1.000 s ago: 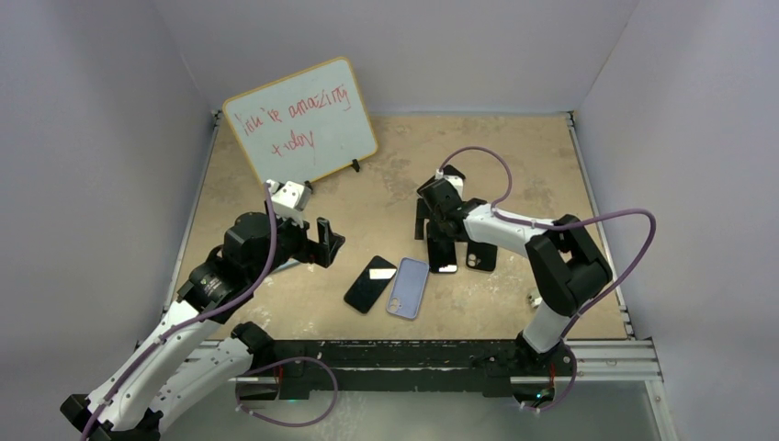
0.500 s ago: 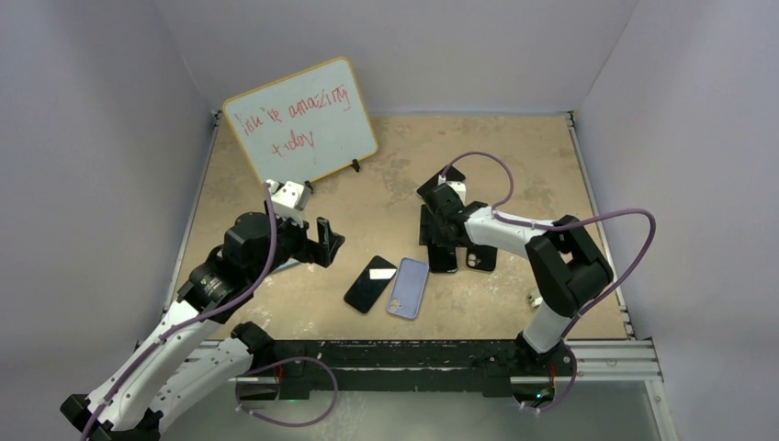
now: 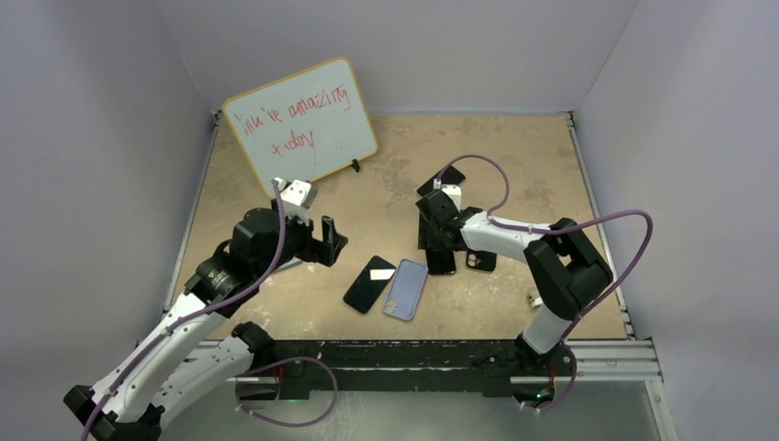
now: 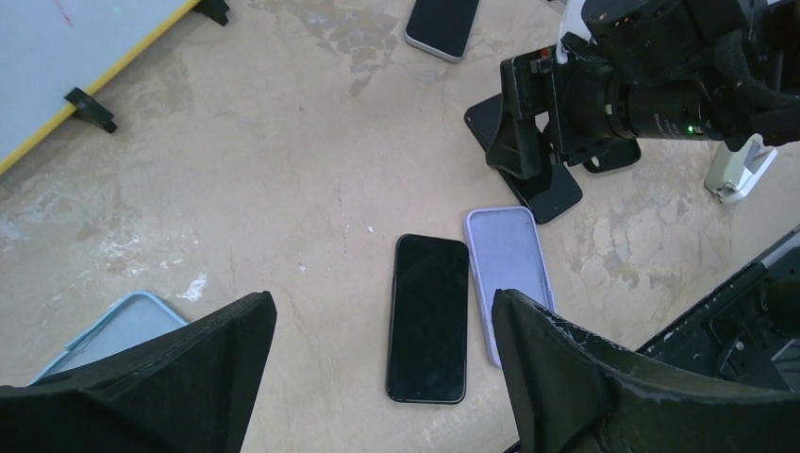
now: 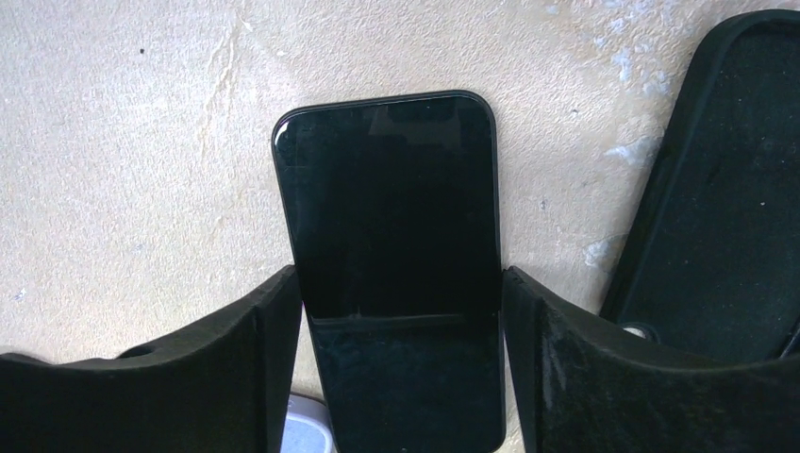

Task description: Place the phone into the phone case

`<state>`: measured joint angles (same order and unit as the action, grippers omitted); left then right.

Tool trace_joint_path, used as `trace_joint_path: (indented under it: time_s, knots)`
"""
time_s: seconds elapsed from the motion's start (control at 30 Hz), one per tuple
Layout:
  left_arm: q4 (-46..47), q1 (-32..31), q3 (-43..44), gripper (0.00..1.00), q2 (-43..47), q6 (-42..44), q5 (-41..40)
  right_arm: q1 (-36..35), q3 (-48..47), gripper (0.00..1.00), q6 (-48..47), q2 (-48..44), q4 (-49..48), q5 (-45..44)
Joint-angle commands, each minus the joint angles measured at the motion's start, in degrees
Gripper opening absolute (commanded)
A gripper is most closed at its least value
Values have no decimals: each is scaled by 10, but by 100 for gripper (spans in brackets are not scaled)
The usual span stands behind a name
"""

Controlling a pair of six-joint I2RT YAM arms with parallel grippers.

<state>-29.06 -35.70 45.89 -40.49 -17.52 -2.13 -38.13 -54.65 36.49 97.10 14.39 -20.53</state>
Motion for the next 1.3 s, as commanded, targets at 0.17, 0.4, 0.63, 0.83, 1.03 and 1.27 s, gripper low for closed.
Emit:
trace_joint_path:
  time_s: [0.17,0.4,0.63,0.83,1.03,1.27]
  knots:
    - [59,0,-53,72,-80,-80,162,-3,52,54,6,-41,38,20]
    - [177,-16,-139,59,-126,-162,246,-2,89,46,-1,-94,36,69]
    - [312,-36,-196,55,-192,-212,281,-2,133,43,11,-175,42,108]
    - [363,-56,-212,53,-244,-217,259,-2,162,41,23,-229,46,140]
    - [438,-85,-219,53,-302,-238,248,-2,193,38,56,-287,26,169]
    - [495,-125,-218,54,-369,-241,209,-2,208,38,74,-334,-16,183]
